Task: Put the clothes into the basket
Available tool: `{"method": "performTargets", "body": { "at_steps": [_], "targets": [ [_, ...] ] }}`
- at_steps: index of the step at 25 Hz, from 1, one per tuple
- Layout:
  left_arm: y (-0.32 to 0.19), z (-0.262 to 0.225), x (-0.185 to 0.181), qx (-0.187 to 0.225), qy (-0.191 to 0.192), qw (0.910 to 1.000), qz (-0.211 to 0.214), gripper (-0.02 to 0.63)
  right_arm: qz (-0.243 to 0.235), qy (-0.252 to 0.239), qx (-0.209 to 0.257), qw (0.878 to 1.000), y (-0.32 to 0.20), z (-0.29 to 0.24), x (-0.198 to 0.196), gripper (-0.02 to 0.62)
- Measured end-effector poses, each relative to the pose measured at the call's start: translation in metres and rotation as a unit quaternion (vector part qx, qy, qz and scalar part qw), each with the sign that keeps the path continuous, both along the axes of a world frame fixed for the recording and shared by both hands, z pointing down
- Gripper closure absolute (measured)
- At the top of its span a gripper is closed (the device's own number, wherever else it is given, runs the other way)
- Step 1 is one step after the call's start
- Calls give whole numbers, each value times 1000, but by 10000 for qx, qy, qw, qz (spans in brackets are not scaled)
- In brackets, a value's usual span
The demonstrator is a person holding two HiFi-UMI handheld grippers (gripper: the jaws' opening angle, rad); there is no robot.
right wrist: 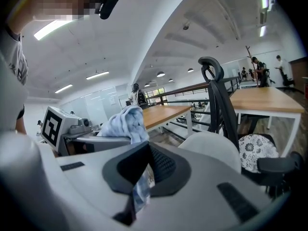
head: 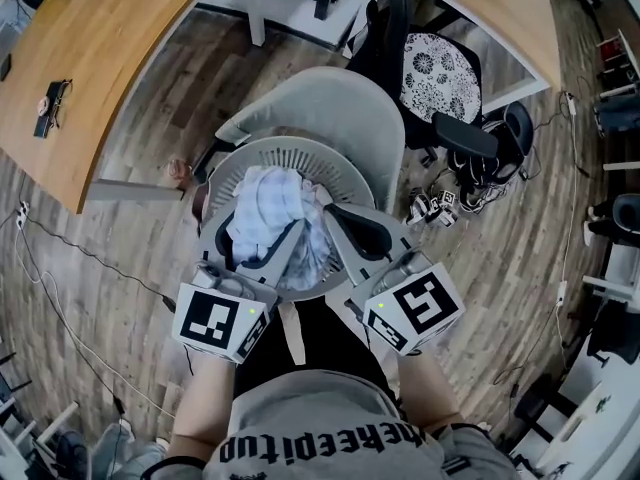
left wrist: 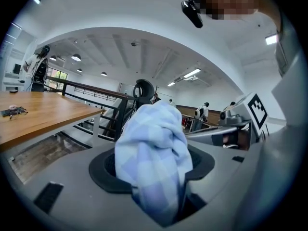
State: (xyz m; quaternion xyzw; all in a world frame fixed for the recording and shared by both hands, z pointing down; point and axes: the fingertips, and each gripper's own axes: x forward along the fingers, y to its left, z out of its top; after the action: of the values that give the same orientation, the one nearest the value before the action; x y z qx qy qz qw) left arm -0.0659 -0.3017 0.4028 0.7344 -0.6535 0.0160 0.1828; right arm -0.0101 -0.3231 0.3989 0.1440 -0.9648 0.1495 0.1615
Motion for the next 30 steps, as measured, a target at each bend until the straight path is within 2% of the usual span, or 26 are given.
{"method": "performTargets", "body": {
  "at_steps": [30],
  "targets": [
    [9, 110, 7, -916, 70, 9958, 46, 331, 10, 454, -698, 9965, 12, 96, 10, 586]
  ]
}}
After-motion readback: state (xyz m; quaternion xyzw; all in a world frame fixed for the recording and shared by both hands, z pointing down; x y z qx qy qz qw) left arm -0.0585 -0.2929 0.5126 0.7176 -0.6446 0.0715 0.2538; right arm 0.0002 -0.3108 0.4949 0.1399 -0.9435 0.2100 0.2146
